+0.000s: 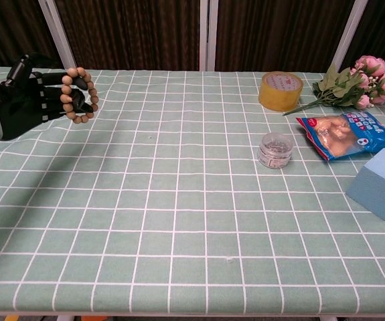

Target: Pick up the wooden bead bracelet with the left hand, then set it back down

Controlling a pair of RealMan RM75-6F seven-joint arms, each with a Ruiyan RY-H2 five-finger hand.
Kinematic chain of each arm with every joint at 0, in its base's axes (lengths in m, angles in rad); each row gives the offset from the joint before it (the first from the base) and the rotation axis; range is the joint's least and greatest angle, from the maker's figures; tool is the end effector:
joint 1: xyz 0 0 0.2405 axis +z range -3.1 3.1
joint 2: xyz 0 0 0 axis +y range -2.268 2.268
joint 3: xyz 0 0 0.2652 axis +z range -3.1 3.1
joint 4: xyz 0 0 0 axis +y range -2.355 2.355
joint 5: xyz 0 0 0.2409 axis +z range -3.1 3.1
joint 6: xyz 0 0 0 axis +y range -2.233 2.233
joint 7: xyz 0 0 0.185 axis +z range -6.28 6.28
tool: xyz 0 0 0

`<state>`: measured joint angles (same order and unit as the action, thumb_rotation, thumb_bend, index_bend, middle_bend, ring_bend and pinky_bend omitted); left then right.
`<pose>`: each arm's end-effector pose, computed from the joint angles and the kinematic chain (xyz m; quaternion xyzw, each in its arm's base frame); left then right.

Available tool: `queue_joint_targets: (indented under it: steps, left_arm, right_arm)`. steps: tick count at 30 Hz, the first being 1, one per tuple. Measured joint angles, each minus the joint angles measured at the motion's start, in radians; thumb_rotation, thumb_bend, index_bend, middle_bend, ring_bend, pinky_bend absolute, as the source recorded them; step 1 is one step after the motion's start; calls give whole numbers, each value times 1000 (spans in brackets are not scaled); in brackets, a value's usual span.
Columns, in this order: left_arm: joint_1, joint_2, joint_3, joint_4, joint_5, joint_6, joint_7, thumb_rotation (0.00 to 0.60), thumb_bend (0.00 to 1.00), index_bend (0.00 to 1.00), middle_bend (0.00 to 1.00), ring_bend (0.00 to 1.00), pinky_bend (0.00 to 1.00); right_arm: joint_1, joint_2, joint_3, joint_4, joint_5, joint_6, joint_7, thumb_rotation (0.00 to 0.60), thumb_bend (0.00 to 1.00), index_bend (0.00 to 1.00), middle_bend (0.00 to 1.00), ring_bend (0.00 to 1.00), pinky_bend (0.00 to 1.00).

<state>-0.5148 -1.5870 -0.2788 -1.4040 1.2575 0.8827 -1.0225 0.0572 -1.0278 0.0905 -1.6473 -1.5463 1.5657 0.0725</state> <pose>-0.2050 0.3755 -0.0608 -0.3033 -0.7692 -0.5478 0.1274 -0.3184 -0.2246 0.1787 0.5775 -0.3530 0.4328 0.5955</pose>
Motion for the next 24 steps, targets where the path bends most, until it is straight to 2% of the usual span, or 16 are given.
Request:
queue_joint_targets:
  steps: [2, 5, 16, 21, 22, 24]
  left_arm:
    - [-1, 1, 0, 0, -2, -2, 4, 219, 538, 520, 645, 425, 129]
    - [-2, 2, -1, -2, -10, -9, 6, 302, 539, 524, 648, 424, 127]
    - [-7, 6, -12, -5, -33, -28, 15, 416, 543, 544, 664, 425, 129]
    - [-4, 7, -14, -9, -37, -29, 14, 424, 550, 555, 671, 425, 129]
    - [-4, 7, -14, -10, -36, -28, 14, 414, 550, 558, 672, 425, 130]
    - [-2, 7, -14, -10, -34, -26, 10, 349, 548, 563, 674, 425, 130]
  right_arm:
    - [1, -1, 1, 1, 1, -1, 1, 600, 72, 0, 123, 0, 0]
    - [1, -1, 1, 3, 2, -2, 2, 600, 72, 0, 123, 0, 0]
    - [1, -1, 1, 1, 2, -1, -2, 600, 72, 0, 124, 0, 0]
    - [-1, -2, 0, 0, 0, 2, -3, 600, 72, 0, 124, 0, 0]
    - [-1, -2, 1, 0, 0, 2, -3, 600, 72, 0, 124, 0, 0]
    - [0, -1, 1, -1, 1, 1, -4, 600, 72, 0, 124, 0, 0]
